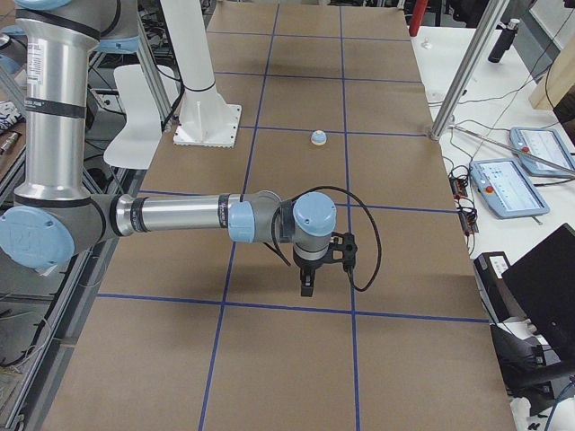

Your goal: Place and press bell with both arms

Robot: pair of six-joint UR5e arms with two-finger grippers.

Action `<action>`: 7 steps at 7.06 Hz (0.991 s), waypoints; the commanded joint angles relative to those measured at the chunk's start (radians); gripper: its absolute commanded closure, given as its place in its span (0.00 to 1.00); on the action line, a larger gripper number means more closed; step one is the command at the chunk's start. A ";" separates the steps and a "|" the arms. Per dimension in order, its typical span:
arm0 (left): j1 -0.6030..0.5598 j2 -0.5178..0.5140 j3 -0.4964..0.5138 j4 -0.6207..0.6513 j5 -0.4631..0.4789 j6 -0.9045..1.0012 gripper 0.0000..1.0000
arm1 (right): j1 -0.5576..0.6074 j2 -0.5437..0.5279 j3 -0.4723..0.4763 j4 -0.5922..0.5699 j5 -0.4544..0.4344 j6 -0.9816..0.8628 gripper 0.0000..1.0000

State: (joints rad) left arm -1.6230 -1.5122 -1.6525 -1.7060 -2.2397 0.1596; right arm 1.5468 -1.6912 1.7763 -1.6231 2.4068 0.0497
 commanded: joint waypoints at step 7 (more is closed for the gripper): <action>0.008 0.001 -0.003 -0.003 -0.003 -0.063 0.00 | 0.003 0.005 -0.005 -0.004 0.002 0.001 0.00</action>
State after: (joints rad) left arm -1.6175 -1.5110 -1.6549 -1.7088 -2.2427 0.0991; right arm 1.5492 -1.6846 1.7734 -1.6263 2.4084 0.0505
